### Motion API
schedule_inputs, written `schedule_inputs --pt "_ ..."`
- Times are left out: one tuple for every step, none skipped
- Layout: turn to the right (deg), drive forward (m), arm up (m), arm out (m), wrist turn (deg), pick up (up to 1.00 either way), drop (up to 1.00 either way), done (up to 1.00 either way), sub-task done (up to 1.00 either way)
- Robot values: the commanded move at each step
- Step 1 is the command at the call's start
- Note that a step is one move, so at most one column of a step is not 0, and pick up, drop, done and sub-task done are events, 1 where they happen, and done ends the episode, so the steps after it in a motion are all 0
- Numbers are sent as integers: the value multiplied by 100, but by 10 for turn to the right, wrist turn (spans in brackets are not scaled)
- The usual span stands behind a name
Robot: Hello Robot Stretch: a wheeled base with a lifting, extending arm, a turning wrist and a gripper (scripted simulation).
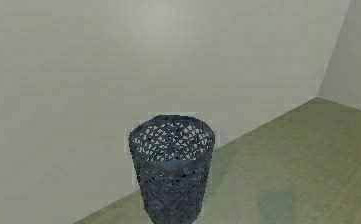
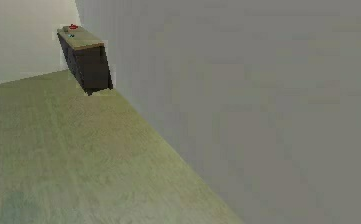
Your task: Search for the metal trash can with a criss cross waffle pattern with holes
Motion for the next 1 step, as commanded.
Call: schedule_inputs --pt "0 0 0 0 0 0 0 100 0"
